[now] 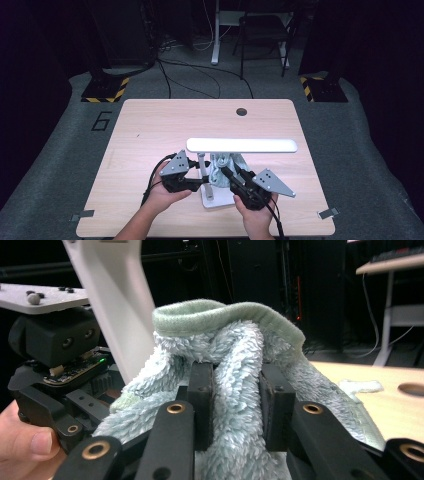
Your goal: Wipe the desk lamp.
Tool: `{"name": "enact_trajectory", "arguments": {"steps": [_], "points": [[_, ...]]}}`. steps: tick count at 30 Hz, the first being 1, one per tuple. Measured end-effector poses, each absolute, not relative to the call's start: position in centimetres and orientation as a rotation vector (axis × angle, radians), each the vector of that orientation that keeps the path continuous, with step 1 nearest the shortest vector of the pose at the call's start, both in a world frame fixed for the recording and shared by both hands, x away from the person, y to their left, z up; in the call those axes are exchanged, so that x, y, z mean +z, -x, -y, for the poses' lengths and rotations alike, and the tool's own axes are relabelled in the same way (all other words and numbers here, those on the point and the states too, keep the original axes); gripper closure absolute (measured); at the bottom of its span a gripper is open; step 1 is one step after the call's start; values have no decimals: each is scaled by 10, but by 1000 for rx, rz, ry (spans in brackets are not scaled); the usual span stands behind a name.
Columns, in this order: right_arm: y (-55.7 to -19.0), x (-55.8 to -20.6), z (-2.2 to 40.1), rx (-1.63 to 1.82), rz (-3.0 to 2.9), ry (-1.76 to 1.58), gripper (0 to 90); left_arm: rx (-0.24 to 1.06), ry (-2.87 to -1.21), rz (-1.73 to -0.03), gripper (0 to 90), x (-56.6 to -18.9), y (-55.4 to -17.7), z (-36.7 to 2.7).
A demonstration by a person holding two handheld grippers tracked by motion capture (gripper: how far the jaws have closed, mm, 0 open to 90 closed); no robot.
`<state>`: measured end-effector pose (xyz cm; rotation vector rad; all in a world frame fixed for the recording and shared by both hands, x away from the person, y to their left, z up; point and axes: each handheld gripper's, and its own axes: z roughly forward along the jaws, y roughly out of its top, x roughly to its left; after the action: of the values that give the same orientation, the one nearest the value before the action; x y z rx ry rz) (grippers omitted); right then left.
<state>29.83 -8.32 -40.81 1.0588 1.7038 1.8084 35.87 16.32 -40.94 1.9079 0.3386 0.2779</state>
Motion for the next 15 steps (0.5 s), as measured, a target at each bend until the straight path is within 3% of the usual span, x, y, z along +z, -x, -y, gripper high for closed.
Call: {"name": "enact_trajectory", "arguments": {"steps": [9,15], "points": [[-303,-410,89,1800,-1699,-1086,713,294,-1960,-328,485,-412,-356,-163],[-310,-443,101,1592,-1780,-1132,708,267,-1936,-320,465,-411,-356,-171]]}}
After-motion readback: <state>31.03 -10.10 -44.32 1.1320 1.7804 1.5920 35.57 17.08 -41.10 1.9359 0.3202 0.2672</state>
